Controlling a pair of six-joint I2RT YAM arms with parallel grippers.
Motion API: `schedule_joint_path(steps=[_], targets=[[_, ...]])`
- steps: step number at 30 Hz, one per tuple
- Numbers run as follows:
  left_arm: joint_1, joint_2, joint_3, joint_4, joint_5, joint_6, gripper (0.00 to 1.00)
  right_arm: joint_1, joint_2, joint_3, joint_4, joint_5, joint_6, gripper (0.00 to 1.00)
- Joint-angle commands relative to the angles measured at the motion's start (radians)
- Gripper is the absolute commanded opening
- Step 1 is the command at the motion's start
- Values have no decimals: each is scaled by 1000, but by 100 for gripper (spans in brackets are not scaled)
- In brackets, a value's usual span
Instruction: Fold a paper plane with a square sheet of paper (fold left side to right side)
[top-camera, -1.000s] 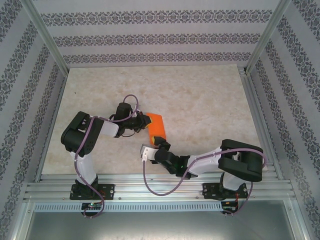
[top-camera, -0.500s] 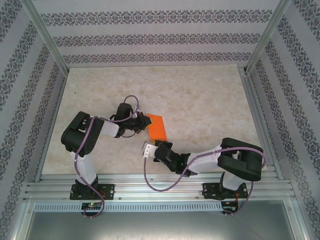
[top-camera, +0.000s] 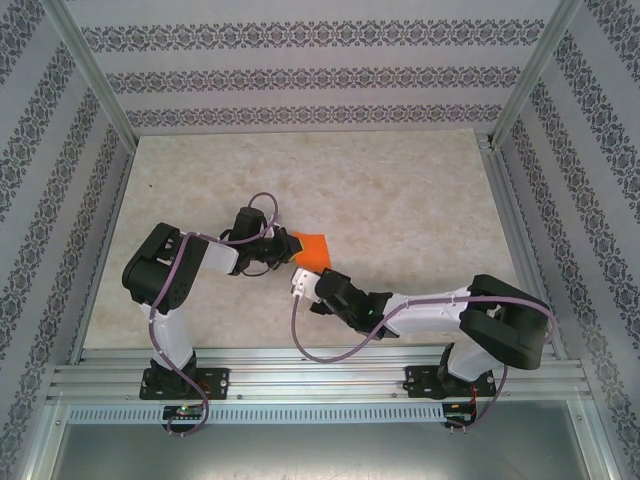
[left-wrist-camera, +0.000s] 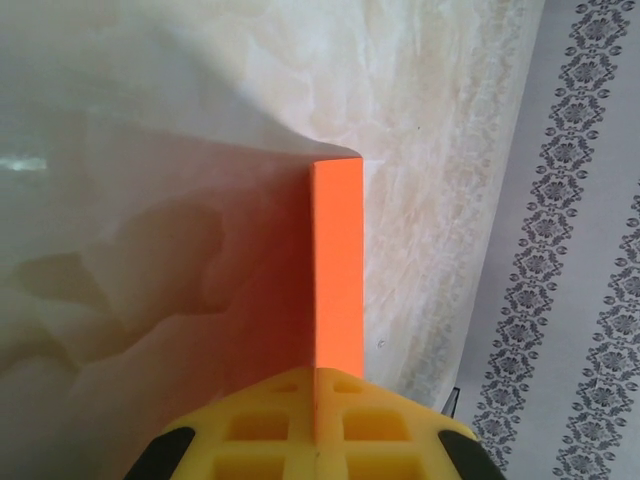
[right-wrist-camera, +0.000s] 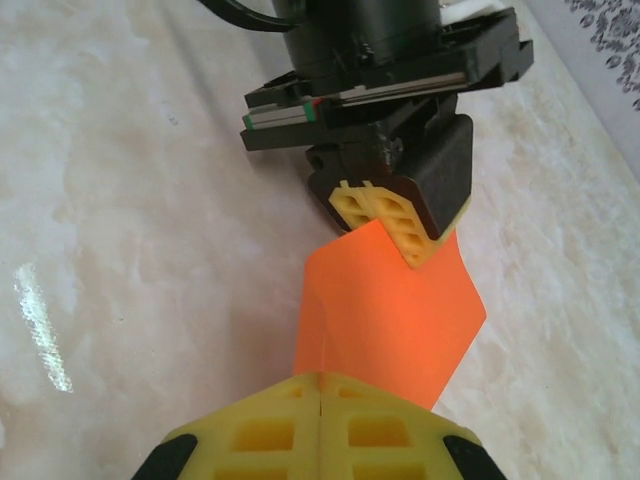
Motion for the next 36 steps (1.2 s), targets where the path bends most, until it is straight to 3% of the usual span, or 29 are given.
schedule_joint_path(steps=[1,8,14,17,22,28,36], targets=[[-14,1,23,-76,-10,86,12,-18,-19,14,-64,-76,90,0],[23,-102,23,-285,-56,238,41,-24,-7,-4,-57,-103,134,0],[67,-201,107,-589,-146,422,56,-29,5,-6,-53,-119,149,0],[66,-214,152,-669,-174,468,56,-31,5,-6,-55,-123,156,0],[22,-151,212,-628,-95,473,45,-30,5,-10,-63,-134,176,0],[-32,-19,303,-624,-89,479,36,-37,12,-7,-81,-157,207,0],[-63,83,350,-677,-135,520,32,-106,4,-3,-92,-293,310,0]])
